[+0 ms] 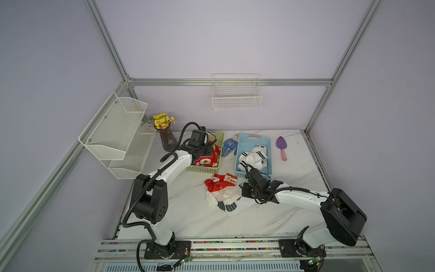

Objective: Sort the socks into the basket by color
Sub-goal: Pick up the sock at the center of the board.

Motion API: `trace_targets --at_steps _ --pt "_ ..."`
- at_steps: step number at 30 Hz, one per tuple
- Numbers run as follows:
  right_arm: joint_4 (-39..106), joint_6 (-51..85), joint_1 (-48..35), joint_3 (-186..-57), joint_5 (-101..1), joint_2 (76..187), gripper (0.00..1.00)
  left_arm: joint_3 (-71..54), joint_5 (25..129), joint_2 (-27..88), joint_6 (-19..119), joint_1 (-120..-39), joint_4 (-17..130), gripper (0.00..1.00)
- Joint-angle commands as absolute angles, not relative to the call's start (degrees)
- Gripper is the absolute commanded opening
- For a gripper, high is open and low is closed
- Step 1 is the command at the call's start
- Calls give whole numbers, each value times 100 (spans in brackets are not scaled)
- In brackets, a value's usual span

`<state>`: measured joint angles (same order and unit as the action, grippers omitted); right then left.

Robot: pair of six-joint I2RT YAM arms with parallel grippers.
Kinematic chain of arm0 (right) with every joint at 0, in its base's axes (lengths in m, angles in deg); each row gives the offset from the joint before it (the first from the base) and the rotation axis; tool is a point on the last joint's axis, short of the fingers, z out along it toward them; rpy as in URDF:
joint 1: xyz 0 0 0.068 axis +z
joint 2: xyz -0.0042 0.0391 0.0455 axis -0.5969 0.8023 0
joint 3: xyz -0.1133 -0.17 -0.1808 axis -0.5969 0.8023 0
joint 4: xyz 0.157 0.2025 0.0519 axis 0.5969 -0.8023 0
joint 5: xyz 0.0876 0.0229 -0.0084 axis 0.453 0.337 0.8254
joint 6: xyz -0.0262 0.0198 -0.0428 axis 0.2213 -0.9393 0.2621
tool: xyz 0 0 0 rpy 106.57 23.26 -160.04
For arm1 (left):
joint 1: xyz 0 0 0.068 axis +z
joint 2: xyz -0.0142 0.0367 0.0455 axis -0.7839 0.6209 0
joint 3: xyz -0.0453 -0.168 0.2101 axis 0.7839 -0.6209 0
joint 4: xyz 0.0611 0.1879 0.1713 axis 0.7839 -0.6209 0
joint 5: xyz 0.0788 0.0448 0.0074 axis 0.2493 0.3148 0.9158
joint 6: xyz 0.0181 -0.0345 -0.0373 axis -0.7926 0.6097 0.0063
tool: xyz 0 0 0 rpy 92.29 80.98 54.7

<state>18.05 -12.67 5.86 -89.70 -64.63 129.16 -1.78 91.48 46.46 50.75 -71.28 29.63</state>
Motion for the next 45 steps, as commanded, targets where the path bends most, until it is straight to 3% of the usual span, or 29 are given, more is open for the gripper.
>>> trace_targets --at_steps 1,23,45 --pt "1962 -1215 612 -9066 -6381 12807 7 -320 9203 4414 5160 -7157 3222 48" --pt "1551 -679 650 -9743 -5630 12305 4 -450 9148 4282 5254 -7157 3308 48" --pt "742 -370 651 -10651 -5750 12015 5 -690 9085 4017 5325 -7198 3410 48"
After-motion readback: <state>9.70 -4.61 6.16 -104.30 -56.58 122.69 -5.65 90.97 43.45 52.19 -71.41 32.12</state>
